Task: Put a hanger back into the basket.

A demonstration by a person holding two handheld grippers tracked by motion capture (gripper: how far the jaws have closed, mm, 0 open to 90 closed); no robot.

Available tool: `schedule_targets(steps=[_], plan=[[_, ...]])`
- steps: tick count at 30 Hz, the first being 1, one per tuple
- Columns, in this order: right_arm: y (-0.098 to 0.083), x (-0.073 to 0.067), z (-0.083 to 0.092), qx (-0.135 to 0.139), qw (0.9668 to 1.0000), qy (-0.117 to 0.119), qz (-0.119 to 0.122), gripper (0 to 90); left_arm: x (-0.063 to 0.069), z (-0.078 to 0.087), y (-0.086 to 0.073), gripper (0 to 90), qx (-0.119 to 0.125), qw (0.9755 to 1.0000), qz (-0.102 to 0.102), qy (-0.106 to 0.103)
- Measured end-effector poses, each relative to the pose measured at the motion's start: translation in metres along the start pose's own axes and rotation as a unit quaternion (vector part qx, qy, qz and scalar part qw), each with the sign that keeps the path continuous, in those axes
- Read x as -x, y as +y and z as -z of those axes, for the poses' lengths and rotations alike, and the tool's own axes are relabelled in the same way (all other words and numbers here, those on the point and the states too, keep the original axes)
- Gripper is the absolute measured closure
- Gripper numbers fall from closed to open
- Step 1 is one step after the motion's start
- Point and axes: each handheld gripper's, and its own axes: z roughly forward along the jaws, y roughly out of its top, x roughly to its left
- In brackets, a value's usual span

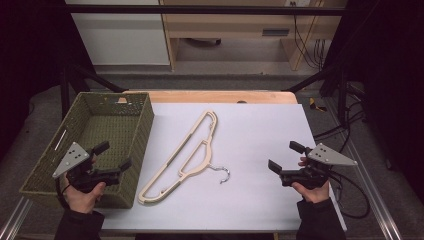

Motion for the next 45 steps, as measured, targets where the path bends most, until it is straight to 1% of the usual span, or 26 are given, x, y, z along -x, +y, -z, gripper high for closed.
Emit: schedule_targets(steps=[5,9,10,15,17,18,20,21,22,25,26,27,28,29,30,31,33,34,35,36,37,38,39,40,42,45], plan=[[0.0,0.0,0.0,0.002,1.0,0.0,0.0,2.0,0.0,0.001,0.0,3.8,0.003,1.0,0.002,0.0],[0.002,-0.001,-0.004,-0.001,1.0,-0.002,-0.003,4.4,-0.002,0.002,0.0,3.8,-0.002,1.0,-0.001,0.002],[0.003,-0.003,-0.008,-0.002,1.0,-0.005,-0.001,5.6,-0.002,0.001,-0.001,3.8,-0.002,1.0,0.003,0.001],[0.005,-0.007,-0.016,-0.014,0.9999,0.001,0.005,6.3,-0.003,0.001,-0.001,3.8,-0.003,1.0,0.002,0.002],[0.007,-0.009,-0.02,-0.019,0.9998,0.006,0.004,6.5,-0.002,0.001,0.0,3.7,-0.004,1.0,0.0,0.002],[0.009,-0.011,-0.025,-0.026,0.9996,0.008,0.007,6.9,-0.003,0.001,0.0,3.7,-0.005,1.0,0.0,0.003],[0.01,-0.012,-0.028,-0.028,0.9995,0.01,0.01,7.2,-0.003,0.002,0.0,3.7,-0.006,1.0,-0.001,0.003],[0.012,-0.015,-0.034,-0.035,0.9992,0.014,0.015,7.3,-0.003,0.002,0.0,3.7,-0.006,1.0,-0.001,0.003],[0.012,-0.015,-0.034,-0.035,0.9992,0.014,0.015,7.3,-0.003,0.002,0.001,3.7,-0.006,1.0,-0.002,0.004],[0.014,-0.019,-0.046,-0.044,0.9986,0.025,0.017,8.4,-0.004,0.003,0.001,3.7,-0.006,1.0,-0.003,0.004],[0.015,-0.022,-0.057,-0.059,0.9973,0.028,0.033,8.8,-0.005,0.004,0.001,3.7,-0.006,1.0,-0.002,0.004],[0.014,-0.025,-0.062,-0.065,0.9967,0.031,0.038,9.0,-0.005,0.004,0.001,3.7,-0.007,1.0,-0.002,0.004],[0.014,-0.025,-0.062,-0.065,0.9967,0.031,0.038,9.0,-0.005,0.004,0.001,3.7,-0.008,1.0,-0.003,0.004],[0.014,-0.027,-0.067,-0.07,0.9961,0.036,0.04,9.4,-0.005,0.004,0.001,3.7,-0.008,1.0,-0.003,0.004],[0.014,-0.031,-0.078,-0.08,0.9949,0.042,0.045,10.6,-0.005,0.004,0.001,3.7,-0.008,1.0,-0.003,0.003],[0.014,-0.031,-0.078,-0.08,0.9949,0.042,0.045,10.6,-0.005,0.003,0.001,3.7,-0.007,1.0,-0.002,0.004],[0.013,-0.034,-0.089,-0.088,0.9935,0.05,0.052,12.3,-0.005,0.003,0.001,3.7,-0.008,1.0,-0.003,0.004],[0.012,-0.035,-0.095,-0.091,0.993,0.053,0.053,13.1,-0.005,0.003,0.001,3.7,-0.009,0.9999,-0.004,0.005],[0.011,-0.037,-0.106,-0.1,0.9917,0.06,0.053,14.4,-0.005,0.003,0.001,3.7,-0.01,0.9999,-0.004,0.005],[0.011,-0.037,-0.106,-0.1,0.9917,0.06,0.053,14.4,-0.005,0.003,0.001,3.7,-0.01,0.9999,-0.004,0.005],[0.01,-0.038,-0.112,-0.105,0.9909,0.062,0.055,15.2,-0.005,0.003,0.001,3.7,-0.01,0.9999,-0.004,0.005],[0.007,-0.04,-0.123,-0.115,0.9893,0.067,0.061,16.8,-0.005,0.003,0.001,3.7,-0.011,0.9999,-0.005,0.005],[0.007,-0.04,-0.123,-0.115,0.9893,0.067,0.061,16.8,-0.005,0.003,0.0,3.7,-0.012,0.9999,-0.005,0.005],[0.003,-0.041,-0.133,-0.123,0.9879,0.075,0.056,18.3,-0.006,0.003,0.0,3.7,-0.013,0.9999,-0.005,0.006],[0.001,-0.041,-0.137,-0.129,0.9872,0.077,0.054,18.9,-0.006,0.003,0.0,3.7,-0.013,0.9999,-0.006,0.005],[-0.009,-0.044,-0.152,-0.151,0.9834,0.083,0.058,21.0,-0.006,0.002,0.0,3.7,-0.013,0.9999,-0.006,0.005]])
